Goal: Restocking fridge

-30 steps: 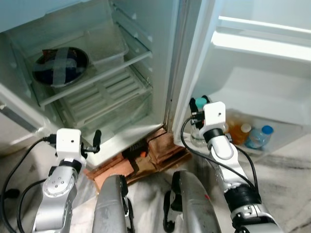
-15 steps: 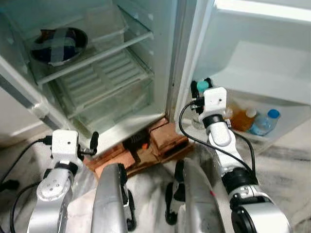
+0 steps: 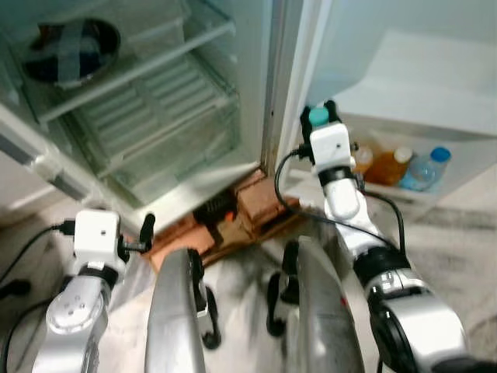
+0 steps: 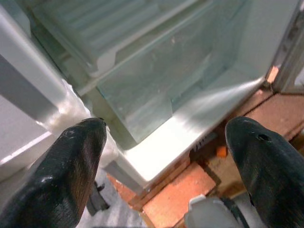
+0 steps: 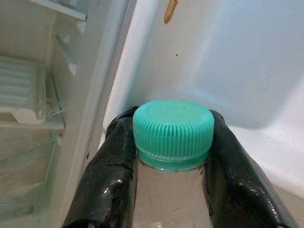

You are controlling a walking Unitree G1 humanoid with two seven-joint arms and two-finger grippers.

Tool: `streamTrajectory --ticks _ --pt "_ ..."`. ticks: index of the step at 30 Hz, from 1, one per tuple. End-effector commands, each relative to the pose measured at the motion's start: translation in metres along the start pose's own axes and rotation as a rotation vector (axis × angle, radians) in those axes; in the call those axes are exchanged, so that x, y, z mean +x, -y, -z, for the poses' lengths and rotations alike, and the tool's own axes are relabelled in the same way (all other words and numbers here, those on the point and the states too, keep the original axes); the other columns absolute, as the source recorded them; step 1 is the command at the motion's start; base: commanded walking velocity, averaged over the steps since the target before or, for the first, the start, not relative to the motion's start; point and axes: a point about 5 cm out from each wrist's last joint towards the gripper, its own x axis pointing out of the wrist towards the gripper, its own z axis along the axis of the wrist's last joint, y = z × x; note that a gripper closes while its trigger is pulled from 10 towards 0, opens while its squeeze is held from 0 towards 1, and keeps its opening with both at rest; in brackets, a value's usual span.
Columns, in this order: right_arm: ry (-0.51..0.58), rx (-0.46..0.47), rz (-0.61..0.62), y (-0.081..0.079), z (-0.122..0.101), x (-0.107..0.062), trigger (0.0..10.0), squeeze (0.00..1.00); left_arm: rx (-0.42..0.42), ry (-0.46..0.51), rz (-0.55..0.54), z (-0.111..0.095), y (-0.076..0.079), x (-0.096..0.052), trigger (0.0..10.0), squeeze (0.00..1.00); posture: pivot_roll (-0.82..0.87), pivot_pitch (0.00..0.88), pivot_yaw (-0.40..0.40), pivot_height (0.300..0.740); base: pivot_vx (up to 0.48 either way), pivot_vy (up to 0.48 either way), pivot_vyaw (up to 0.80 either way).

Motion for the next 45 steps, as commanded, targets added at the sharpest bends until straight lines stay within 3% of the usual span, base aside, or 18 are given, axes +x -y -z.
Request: streamTrajectory --ticks 1,5,13,20,24,28,36,45 --pt "-0.162 0.006 -0.025 -0.008 0.025 -0.012 10.0 0.00 0.002 -0.020 -0.001 0.002 -0.004 -0.007 10.0 0.00 0.24 0.377 0.064 0.559 0.000 0.000 0.00" --pt "-0.251 0.016 -0.011 -0.010 0.037 -0.017 10.0 0.00 0.005 -0.029 0.001 -0.001 -0.004 -0.013 10.0 0.00 0.27 0.394 0.063 0.559 0.000 0.000 0.00" --pt "-0.256 -0.041 -0.079 -0.018 0.034 -0.010 10.0 0.00 0.009 -0.043 0.002 -0.004 -0.005 -0.025 10.0 0.00 0.30 0.431 0.072 0.559 0.000 0.000 0.00" --pt "-0.362 0.070 -0.074 -0.025 0.043 -0.015 10.0 0.00 0.001 -0.067 0.007 -0.004 -0.002 -0.033 10.0 0.00 0.30 0.452 0.070 0.559 0.000 0.000 0.00" --pt "-0.374 0.065 -0.085 -0.027 0.047 -0.020 10.0 0.00 -0.003 -0.074 0.011 -0.003 0.000 -0.033 10.0 0.00 0.30 0.461 0.069 0.559 0.000 0.000 0.00" --pt "-0.355 0.073 -0.078 -0.024 0.044 -0.016 10.0 0.00 -0.007 -0.078 0.012 -0.004 0.001 -0.033 10.0 0.00 0.29 0.461 0.066 0.559 0.000 0.000 0.00" --pt "-0.144 0.146 -0.179 -0.033 0.011 0.002 10.0 0.00 -0.029 -0.060 0.003 -0.003 0.003 -0.023 10.0 0.00 0.24 0.416 0.033 0.559 0.000 0.000 0.00" --pt "0.010 0.212 -0.228 -0.038 -0.011 -0.011 10.0 0.00 -0.051 -0.037 0.009 -0.004 0.010 -0.013 10.0 0.00 0.20 0.379 0.014 0.559 0.000 0.000 0.00"
